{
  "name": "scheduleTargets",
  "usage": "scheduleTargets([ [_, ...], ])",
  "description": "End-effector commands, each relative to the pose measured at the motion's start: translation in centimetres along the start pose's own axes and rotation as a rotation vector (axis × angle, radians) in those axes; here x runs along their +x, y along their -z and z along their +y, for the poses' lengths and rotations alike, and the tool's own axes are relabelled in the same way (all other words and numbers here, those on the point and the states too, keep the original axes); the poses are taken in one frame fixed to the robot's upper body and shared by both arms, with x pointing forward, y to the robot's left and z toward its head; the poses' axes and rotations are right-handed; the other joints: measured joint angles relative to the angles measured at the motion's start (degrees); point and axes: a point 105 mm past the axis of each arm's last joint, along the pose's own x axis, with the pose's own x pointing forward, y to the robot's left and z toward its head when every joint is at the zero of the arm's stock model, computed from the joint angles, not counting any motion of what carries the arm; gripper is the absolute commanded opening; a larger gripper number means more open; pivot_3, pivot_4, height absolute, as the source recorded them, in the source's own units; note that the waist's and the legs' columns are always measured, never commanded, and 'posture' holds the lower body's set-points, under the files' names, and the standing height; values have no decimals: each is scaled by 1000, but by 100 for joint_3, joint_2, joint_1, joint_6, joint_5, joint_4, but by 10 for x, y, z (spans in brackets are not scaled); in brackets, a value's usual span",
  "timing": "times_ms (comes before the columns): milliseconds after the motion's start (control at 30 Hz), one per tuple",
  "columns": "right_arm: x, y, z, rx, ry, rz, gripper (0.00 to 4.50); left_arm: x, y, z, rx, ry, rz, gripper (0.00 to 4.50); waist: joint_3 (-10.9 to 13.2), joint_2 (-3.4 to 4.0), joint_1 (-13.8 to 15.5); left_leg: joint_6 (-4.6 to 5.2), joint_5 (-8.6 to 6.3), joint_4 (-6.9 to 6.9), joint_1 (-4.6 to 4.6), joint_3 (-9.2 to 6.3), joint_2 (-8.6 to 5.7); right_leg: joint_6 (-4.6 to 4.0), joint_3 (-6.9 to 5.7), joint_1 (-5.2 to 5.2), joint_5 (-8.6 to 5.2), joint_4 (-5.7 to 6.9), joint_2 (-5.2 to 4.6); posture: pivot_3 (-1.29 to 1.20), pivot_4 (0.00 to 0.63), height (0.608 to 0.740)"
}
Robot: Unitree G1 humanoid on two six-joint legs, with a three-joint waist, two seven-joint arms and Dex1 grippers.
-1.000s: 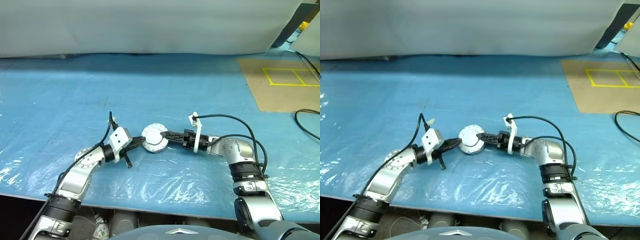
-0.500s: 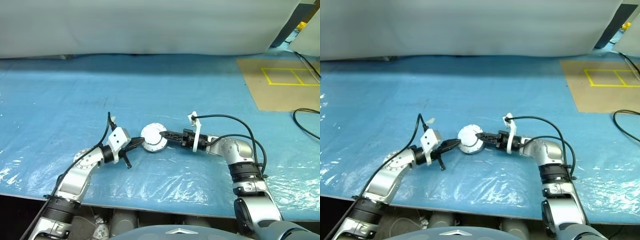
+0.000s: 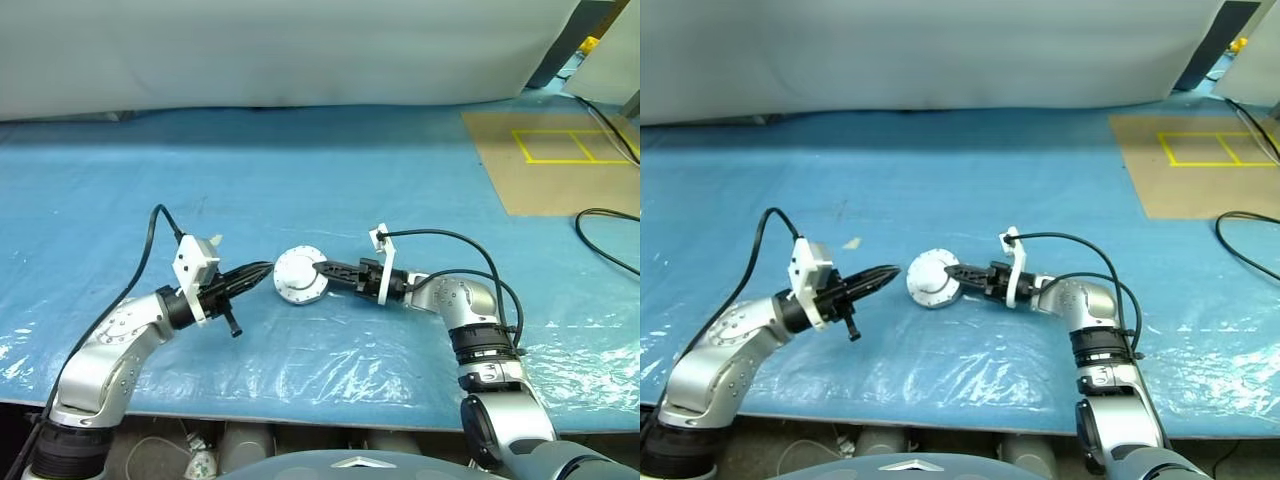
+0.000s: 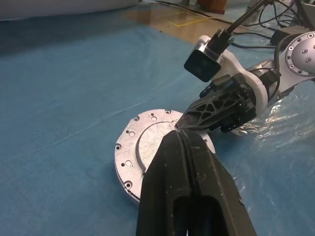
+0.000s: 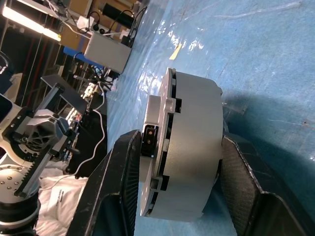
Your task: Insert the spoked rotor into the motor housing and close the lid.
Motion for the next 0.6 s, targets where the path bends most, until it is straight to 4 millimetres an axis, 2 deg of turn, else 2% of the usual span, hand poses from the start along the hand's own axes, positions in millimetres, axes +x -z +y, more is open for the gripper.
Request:
scheduleTargets([
  [33, 3, -6, 7, 61, -32, -17, 1959, -8, -2, 14, -91, -73, -18, 0, 2, 1, -21, 0, 0, 0, 0, 0, 0, 0, 0, 0, 0, 0, 0, 0, 150, 740],
  [133, 3, -34, 36, 106, -172, -91, 1959, -13, 6, 20, -156, -101, -19, 0, 19, 3, -39, 0, 1, 0, -3, -1, 0, -1, 1, -5, 0, 2, 2, 0, 150, 740],
  [300, 3, -54, 69, 115, -297, -114, 1959, -19, -1, 25, -293, -106, -114, 0, 30, 2, -20, 8, 8, 10, -76, -3, -11, 24, -5, -66, 18, 14, 4, 0, 150, 740],
  [467, 5, -57, 78, 101, -301, -106, 1959, -27, -4, 33, -396, -118, -180, 0, 30, 1, 92, 4, 6, 13, -88, -7, -15, 23, -14, -64, 18, 13, 22, 0, 150, 740],
  [600, 8, -48, 64, 94, -220, -76, 1959, -25, -6, 35, -393, -123, -186, 0, 30, 0, 121, -15, -5, 18, -89, -11, -15, 26, -14, -62, 19, 14, 22, 0, 150, 740],
])
